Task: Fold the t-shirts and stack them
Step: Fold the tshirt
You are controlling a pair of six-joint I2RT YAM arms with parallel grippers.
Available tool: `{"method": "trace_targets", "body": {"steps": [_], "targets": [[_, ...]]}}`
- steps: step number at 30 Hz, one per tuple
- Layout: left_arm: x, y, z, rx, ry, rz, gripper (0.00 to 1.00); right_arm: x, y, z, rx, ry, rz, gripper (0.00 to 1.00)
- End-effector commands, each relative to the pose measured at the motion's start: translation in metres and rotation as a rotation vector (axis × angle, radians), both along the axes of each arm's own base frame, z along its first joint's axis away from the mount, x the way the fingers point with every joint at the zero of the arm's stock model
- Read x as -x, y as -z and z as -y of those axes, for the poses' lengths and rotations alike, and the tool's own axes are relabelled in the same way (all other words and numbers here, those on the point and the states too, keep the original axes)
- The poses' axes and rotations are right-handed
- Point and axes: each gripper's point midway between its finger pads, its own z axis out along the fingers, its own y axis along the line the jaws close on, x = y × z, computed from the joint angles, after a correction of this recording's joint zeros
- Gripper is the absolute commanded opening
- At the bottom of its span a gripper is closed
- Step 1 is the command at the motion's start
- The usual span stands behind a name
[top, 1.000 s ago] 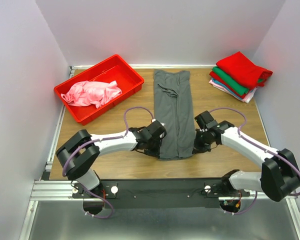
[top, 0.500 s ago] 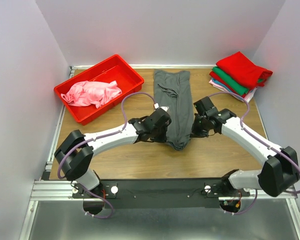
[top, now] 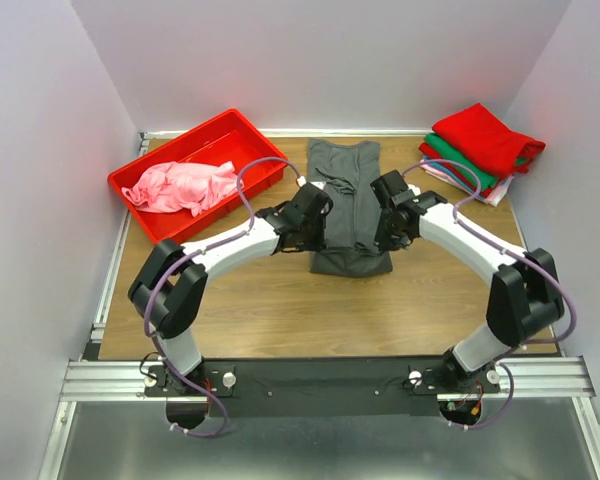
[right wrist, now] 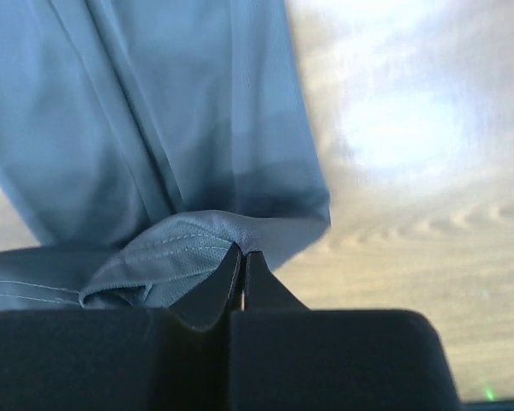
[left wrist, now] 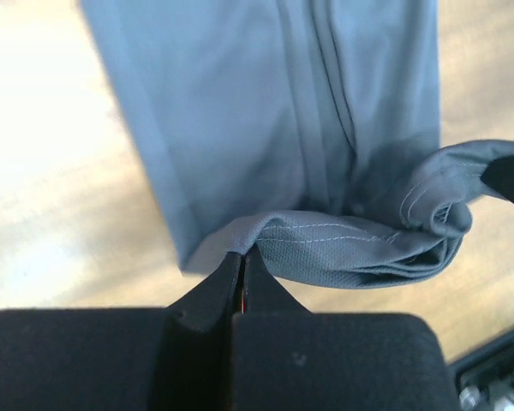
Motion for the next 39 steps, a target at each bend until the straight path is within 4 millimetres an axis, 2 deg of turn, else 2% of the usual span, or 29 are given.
{"method": "trace_targets", "body": {"steps": [1, 2, 4, 7, 8, 9, 10, 13, 17, 19, 26, 27, 32, 34, 35, 36, 37, 39], "targets": [[-0.030, -0.003, -0.002, -0.004, 0.010, 0.043, 0.00, -0.034, 0.001, 0.008, 0.074, 0.019, 0.049, 0.01], [-0.037, -0.002, 0.000, -0.006, 0.012, 0.044, 0.00, -0.043, -0.003, 0.008, 0.076, 0.023, 0.063, 0.01], [-0.046, 0.000, -0.005, -0.018, 0.010, 0.048, 0.00, -0.054, 0.006, 0.008, 0.093, 0.017, 0.047, 0.01], [-0.066, 0.002, -0.012, -0.023, -0.009, 0.057, 0.00, -0.075, 0.005, 0.006, 0.094, 0.017, 0.058, 0.01], [-0.070, -0.002, -0.007, 0.002, 0.018, 0.062, 0.00, -0.081, 0.013, 0.007, 0.104, 0.020, 0.042, 0.01], [-0.077, 0.002, -0.010, 0.004, 0.013, 0.057, 0.00, -0.090, 0.009, 0.005, 0.098, 0.019, 0.056, 0.01], [-0.083, 0.002, -0.011, 0.001, 0.021, 0.062, 0.00, -0.095, 0.016, 0.005, 0.105, 0.017, 0.043, 0.01], [-0.100, 0.005, -0.011, 0.001, 0.032, 0.057, 0.00, -0.113, 0.012, 0.004, 0.095, 0.022, 0.063, 0.01], [-0.126, 0.003, -0.010, 0.003, 0.044, 0.075, 0.00, -0.132, 0.019, 0.004, 0.089, 0.027, 0.059, 0.01], [-0.136, 0.005, -0.017, -0.004, 0.031, 0.070, 0.00, -0.140, 0.016, 0.003, 0.085, 0.028, 0.071, 0.01], [-0.169, 0.011, -0.027, 0.021, 0.021, 0.071, 0.00, -0.157, 0.028, 0.004, 0.081, 0.021, 0.059, 0.01], [-0.171, 0.018, -0.027, 0.018, 0.025, 0.058, 0.00, -0.160, 0.028, 0.003, 0.081, 0.021, 0.060, 0.01], [-0.181, 0.027, -0.022, 0.032, 0.069, 0.055, 0.01, -0.170, 0.039, 0.001, 0.083, 0.016, 0.051, 0.01], [-0.186, 0.028, -0.024, 0.030, 0.063, 0.056, 0.17, -0.177, 0.037, 0.000, 0.071, 0.017, 0.059, 0.03], [-0.188, 0.026, -0.026, 0.025, 0.050, 0.057, 0.31, -0.179, 0.041, 0.000, 0.066, 0.015, 0.052, 0.10], [-0.189, 0.025, -0.028, 0.021, 0.044, 0.059, 0.47, -0.183, 0.038, -0.003, 0.053, 0.011, 0.062, 0.21], [-0.190, 0.023, -0.029, 0.019, 0.040, 0.063, 0.71, -0.186, 0.035, -0.006, 0.034, 0.002, 0.066, 0.47], [-0.190, 0.014, -0.032, 0.012, 0.037, 0.083, 0.84, -0.194, 0.020, -0.010, 0.015, -0.002, 0.103, 0.67]]}}
